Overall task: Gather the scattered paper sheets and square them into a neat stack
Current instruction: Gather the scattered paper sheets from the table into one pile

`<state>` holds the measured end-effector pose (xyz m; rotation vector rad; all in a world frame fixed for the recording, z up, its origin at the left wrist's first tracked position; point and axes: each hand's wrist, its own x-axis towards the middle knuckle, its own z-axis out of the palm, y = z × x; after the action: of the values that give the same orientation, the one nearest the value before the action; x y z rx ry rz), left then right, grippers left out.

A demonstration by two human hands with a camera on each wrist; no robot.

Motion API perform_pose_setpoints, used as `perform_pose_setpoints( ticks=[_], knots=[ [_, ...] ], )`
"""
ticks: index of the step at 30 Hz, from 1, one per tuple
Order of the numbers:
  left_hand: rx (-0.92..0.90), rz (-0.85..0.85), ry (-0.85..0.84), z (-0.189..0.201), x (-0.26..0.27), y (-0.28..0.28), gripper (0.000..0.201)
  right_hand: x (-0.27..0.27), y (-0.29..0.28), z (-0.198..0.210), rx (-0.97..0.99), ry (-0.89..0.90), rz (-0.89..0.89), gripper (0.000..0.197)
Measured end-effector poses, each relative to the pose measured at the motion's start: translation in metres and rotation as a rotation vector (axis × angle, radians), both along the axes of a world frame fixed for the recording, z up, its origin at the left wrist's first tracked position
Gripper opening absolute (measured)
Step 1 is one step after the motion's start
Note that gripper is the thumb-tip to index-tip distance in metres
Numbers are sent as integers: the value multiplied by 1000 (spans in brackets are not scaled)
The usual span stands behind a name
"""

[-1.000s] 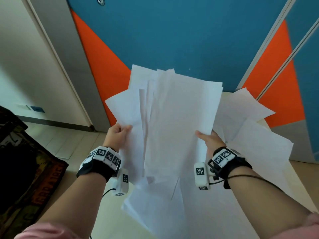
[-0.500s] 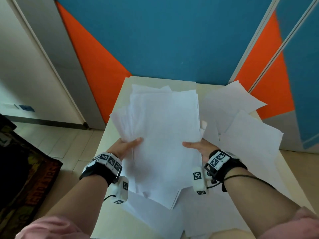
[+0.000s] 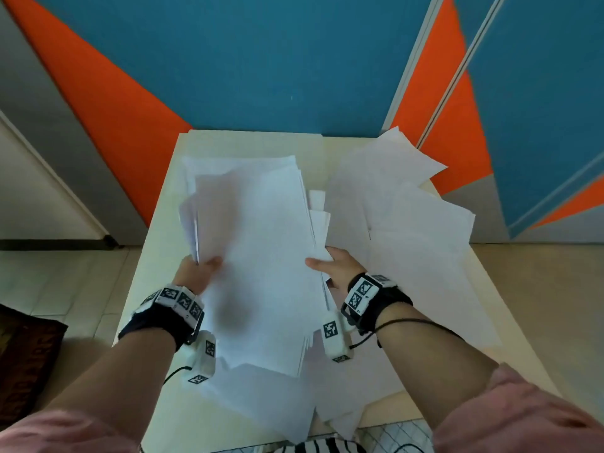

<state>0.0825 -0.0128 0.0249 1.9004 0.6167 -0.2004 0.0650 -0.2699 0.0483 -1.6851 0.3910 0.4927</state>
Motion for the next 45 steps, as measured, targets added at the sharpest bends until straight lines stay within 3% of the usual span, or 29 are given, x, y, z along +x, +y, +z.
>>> perform_pose_setpoints(
  ticks=[2,5,7,10,12,16,18,20,23,27,30,34,38,42,45],
  knots=[
    [133,-28,-17,4,2,-11,21,-1,-9,-4,-5,-10,-18,44],
    [198,-24,-15,6,9,-17,25,-7,-32,-6,-5,-4,-98,24],
    [194,-9,-3,5,13,-17,21,-11,-59,-13,-167,3,-131,11],
    [163,19,-16,6,15,-23,30,-22,-112,-26,-525,34,-231,11],
    [154,19,-10,9,14,-33,23,-31,-145,-33,-685,109,-264,24],
    [152,47,27,16,8,-54,36,-41,-194,-42,-836,257,-275,43],
    [158,59,25,14,9,-60,28,-41,-209,-44,-894,318,-297,56],
    [171,67,33,12,11,-65,23,-41,-223,-46,-913,347,-319,74],
    [201,76,59,8,13,-70,34,-36,-239,-46,-901,412,-287,103],
    [230,92,81,5,12,-76,17,-20,-249,-43,-915,501,-155,115],
    [235,105,83,3,11,-77,28,-12,-249,-42,-802,462,-164,110],
    [271,125,133,0,9,-74,18,-16,-242,-45,-777,321,-286,88],
    [268,161,163,-3,6,-65,22,-21,-243,-41,-716,222,-390,86],
    [235,211,150,-4,1,-58,24,-28,-246,-35,-525,145,-329,37],
    [222,232,149,-4,-2,-51,28,-32,-244,-28,-309,110,-366,19]
  ],
)
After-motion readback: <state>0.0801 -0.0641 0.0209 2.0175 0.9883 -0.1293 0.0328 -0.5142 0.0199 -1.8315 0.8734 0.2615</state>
